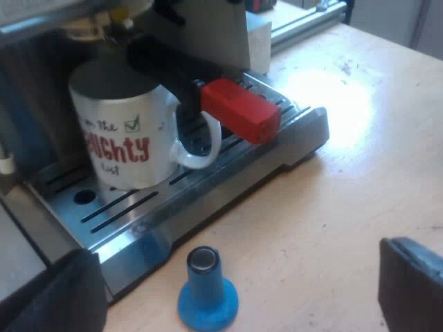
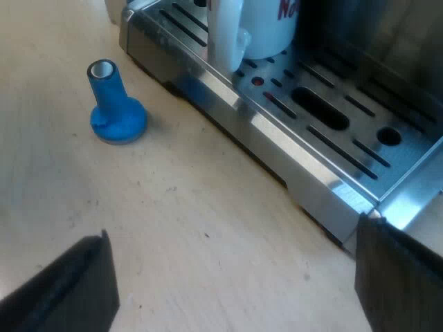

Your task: Remove mug from coffee machine

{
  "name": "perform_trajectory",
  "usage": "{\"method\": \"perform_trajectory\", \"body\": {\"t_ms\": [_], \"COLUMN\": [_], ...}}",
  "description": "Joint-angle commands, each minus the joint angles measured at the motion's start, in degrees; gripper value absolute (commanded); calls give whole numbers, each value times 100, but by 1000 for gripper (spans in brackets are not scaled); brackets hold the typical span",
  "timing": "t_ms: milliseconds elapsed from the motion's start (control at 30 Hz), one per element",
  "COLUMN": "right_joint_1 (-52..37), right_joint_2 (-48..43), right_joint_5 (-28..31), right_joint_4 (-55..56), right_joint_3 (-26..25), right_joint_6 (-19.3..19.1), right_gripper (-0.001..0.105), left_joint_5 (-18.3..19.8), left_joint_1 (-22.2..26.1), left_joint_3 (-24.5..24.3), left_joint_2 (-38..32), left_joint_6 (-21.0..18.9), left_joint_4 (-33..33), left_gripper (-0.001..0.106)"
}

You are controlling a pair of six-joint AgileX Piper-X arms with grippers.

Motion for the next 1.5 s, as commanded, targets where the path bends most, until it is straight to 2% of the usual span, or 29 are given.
{"method": "perform_trajectory", "body": {"t_ms": [33,133,267,367,433,500,633,833,933,1033,1167,1333,1500], "right_joint_1": [394,799,1320,1543,1639,1687,1700,1700,1700,1700,1700,1700,1700], "right_joint_2": [218,480,940,1247,1438,1609,2028,2902,3213,3527,3898,4305,4797], "right_joint_5": [538,1048,1695,1994,2108,2158,2181,2379,2466,2629,2653,2653,2701], "right_joint_4": [-412,-808,-1737,-2396,-2689,-2835,-3336,-4391,-4831,-5217,-5586,-5914,-6569], "right_joint_3": [-56,-31,160,372,466,509,568,608,608,608,608,608,608], "right_joint_6": [102,402,553,864,935,992,1180,1197,1197,1197,1210,1364,1364], "right_gripper": [72,72,72,72,72,72,72,72,72,72,72,72,72], "left_joint_5": [65,65,65,65,65,65,65,65,65,202,201,201,201], "left_joint_1": [-25,-25,-25,-25,-25,-25,-25,-25,-25,-25,-25,-25,-25], "left_joint_3": [85,224,397,399,399,399,399,399,434,615,1002,1174,1253], "left_joint_2": [67,254,600,861,1007,1176,1729,2412,2642,2739,2746,2746,2746], "left_joint_6": [4,4,4,29,32,90,567,638,688,688,677,623,624], "left_joint_4": [-444,-619,-803,-1048,-1241,-1394,-1683,-1910,-2121,-2507,-3140,-3697,-3696], "left_gripper": [81,81,81,81,81,81,81,81,77,70,70,70,70]}}
